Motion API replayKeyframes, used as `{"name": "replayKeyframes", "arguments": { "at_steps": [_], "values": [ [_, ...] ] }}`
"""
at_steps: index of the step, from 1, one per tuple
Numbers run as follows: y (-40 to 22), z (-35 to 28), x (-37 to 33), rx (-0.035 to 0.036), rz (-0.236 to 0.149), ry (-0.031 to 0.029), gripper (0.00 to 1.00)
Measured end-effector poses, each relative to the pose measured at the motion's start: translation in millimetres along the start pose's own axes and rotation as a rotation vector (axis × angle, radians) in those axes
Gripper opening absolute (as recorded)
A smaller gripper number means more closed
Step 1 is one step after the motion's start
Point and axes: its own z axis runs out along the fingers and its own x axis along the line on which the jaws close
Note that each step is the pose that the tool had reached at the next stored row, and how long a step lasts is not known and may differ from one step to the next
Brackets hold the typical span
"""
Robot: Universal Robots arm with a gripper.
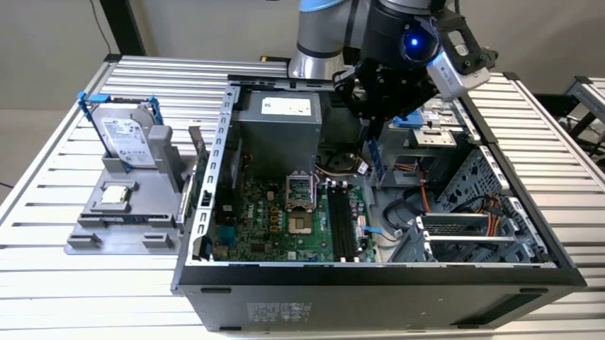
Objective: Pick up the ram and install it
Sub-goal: 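Insert the ram into the slot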
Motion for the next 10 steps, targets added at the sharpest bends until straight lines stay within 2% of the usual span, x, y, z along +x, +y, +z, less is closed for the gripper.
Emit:
{"name": "replayKeyframes", "arguments": {
  "at_steps": [10],
  "values": [
    [-0.3,18.1,0.3,0.0006,0.017,-0.0001,0.0]
  ]
}}
